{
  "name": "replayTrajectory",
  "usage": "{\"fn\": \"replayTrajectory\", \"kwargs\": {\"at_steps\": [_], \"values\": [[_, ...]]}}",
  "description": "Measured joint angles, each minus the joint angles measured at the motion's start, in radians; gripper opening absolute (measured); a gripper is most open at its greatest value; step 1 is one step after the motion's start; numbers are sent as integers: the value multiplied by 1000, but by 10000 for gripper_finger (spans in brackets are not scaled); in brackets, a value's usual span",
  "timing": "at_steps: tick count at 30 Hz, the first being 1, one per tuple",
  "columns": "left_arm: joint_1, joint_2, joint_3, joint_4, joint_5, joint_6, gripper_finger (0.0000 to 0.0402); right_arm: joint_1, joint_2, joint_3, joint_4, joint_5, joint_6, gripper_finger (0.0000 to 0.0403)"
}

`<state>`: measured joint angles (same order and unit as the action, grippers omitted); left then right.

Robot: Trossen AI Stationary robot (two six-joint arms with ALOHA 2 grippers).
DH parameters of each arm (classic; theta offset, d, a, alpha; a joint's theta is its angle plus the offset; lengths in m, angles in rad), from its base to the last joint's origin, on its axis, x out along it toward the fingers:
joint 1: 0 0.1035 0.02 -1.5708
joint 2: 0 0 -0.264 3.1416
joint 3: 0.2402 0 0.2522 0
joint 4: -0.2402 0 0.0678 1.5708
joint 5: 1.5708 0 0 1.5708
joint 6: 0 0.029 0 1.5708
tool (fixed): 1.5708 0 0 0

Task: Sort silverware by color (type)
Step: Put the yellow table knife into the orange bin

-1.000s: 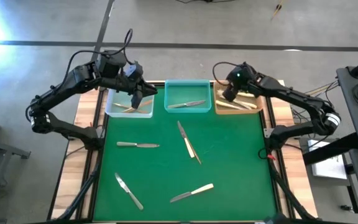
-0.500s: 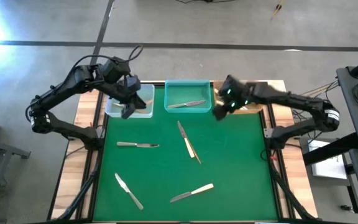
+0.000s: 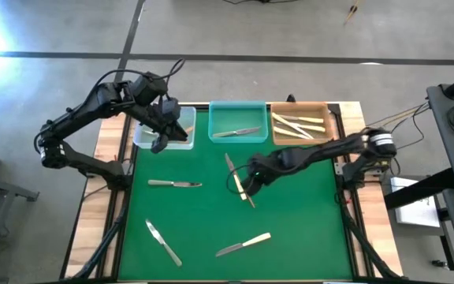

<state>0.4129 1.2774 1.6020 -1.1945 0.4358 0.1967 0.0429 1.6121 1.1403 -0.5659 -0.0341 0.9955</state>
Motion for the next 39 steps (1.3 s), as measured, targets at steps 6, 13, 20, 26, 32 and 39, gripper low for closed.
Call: {"fn": "replayTrajectory", "kwargs": {"at_steps": [6,13,20,26,32,39], "values": [[0,3,0,0,0,-6,47,36,150,156,3,0,-45,171],[0,2,0,0,0,-55,47,47,269,290,-94,13,-87,171],[0,1,0,0,1,-98,47,64,299,346,-185,87,9,171],[0,1,0,0,1,-110,47,88,319,338,-184,94,84,171],[-2,0,0,0,1,-120,47,95,386,340,-150,90,106,171],[-15,0,0,1,1,-132,47,95,454,364,-164,96,95,160]]}}
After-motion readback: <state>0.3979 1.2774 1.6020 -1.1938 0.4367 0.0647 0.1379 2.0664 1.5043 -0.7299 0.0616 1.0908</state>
